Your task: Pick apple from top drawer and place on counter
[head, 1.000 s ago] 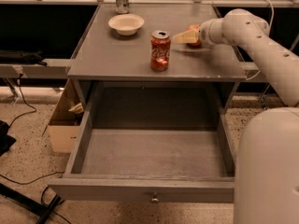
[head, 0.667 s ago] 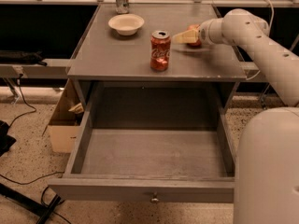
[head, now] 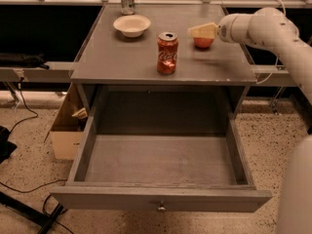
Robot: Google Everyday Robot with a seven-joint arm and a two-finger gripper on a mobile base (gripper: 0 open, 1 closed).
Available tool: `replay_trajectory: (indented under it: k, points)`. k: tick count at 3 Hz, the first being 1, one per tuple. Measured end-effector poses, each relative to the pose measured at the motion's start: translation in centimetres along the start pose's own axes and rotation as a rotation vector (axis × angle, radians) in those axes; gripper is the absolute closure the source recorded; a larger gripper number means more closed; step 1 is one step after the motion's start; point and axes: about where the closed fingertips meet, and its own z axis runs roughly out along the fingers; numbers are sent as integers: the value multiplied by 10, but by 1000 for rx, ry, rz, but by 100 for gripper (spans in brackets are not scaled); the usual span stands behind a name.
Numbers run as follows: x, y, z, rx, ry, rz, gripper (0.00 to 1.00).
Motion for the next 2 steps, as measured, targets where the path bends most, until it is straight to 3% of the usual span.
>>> replay_trajectory:
  k: [1, 2]
  points:
    - [-21, -14, -63, 18, -120, -48, 0]
    - [-21, -20, -116, 10, -185, -98, 0]
